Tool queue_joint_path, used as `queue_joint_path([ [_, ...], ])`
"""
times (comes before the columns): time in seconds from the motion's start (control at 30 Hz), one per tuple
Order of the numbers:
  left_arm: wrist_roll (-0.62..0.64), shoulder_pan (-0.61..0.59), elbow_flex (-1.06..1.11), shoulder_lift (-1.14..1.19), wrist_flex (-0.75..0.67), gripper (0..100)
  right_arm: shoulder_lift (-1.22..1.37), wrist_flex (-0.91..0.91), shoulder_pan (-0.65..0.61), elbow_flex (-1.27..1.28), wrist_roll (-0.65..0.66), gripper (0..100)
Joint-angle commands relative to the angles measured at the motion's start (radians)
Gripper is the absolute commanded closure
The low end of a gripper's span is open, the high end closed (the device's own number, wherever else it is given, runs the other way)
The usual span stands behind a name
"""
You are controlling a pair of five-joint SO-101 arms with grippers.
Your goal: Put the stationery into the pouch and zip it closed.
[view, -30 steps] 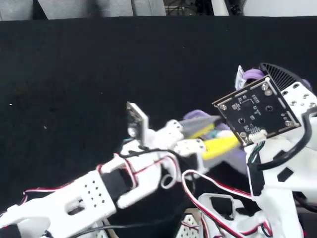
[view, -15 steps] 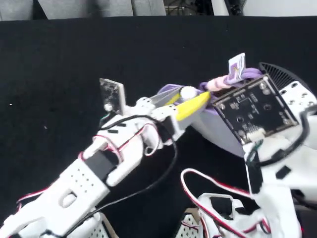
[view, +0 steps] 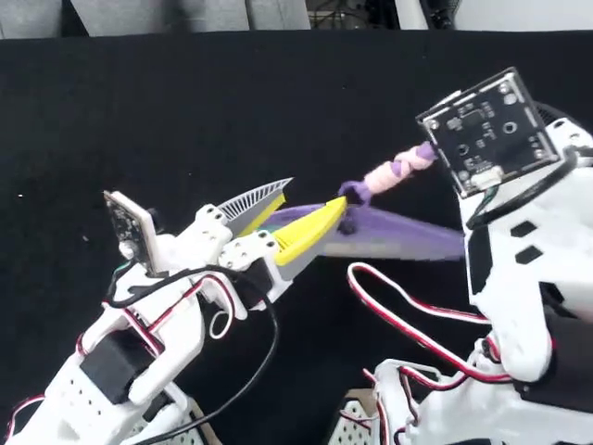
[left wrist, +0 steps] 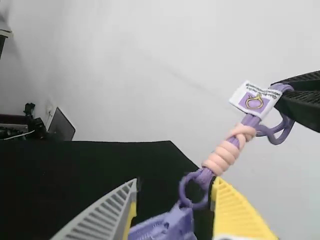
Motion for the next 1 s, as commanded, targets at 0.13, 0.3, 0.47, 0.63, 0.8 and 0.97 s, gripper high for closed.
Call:
queue_joint_path([
  [0.13, -0.009, -0.035, -0.045, -0.029, 0.006, 76, -0.013, -0.029, 0.031, -0.002, -0.003, 98.7],
  [0.3, -0.009, -0.206, -0.105, -0.020, 0.008, 76, -0.013, -0.084, 0.061, 0.004, -0.055, 98.7],
  [0.47, -0.009, -0.452, -0.110, -0.018, 0.051, 76, -0.012, -0.141, 0.123, 0.005, -0.124, 98.7],
  [0.63, -0.161, -0.475, -0.048, -0.009, 0.261, 76, 0.008, -0.180, 0.106, 0.004, -0.184, 98.7],
  [0.8, -0.459, -0.312, -0.036, -0.038, 0.394, 76, 0.091, -0.204, 0.077, -0.002, -0.198, 98.7],
  [0.97, -0.652, -0.091, -0.036, -0.155, 0.543, 76, 0.163, -0.232, 0.075, -0.002, -0.198, 98.7],
])
